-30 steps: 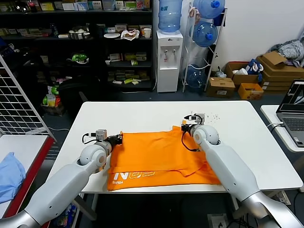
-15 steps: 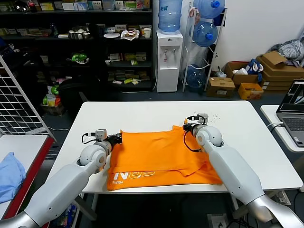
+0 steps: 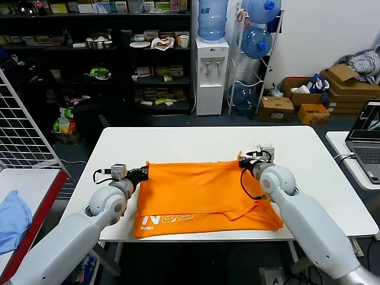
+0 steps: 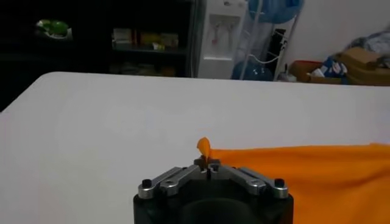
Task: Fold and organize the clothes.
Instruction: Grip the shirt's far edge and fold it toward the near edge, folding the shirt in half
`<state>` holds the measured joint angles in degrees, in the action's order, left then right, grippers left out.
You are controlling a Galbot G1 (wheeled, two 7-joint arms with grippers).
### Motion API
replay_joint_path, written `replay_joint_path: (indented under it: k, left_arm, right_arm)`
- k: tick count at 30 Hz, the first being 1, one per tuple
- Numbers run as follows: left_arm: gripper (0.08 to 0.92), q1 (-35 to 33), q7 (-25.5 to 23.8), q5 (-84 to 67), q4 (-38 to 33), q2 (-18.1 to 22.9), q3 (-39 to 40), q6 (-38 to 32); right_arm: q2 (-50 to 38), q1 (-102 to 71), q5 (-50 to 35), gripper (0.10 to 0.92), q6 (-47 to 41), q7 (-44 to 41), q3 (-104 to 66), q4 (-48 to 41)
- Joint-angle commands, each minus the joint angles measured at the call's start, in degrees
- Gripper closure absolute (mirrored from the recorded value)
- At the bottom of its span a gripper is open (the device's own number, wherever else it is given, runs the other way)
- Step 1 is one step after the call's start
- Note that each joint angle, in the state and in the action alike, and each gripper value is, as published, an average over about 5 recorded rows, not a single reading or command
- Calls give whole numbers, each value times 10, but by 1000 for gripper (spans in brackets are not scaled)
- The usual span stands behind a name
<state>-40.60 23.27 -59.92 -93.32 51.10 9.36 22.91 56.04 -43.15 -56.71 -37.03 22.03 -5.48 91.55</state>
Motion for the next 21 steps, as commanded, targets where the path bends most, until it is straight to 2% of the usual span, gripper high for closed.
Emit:
replay_joint_path:
  k: [1, 11, 21]
  left_arm:
    - [905, -92, 14, -3, -169, -55, -38, 0]
    - [905, -184, 29, -1, -258, -95, -63, 1]
    - [905, -227, 44, 6, -281, -99, -69, 2]
  right_arm:
    - [-99, -152, -38, 903, -5, 22, -66, 174]
    - [-153, -232, -75, 903, -13, 55, -116, 270]
    - [-183, -298, -96, 903, -24, 64, -164, 316]
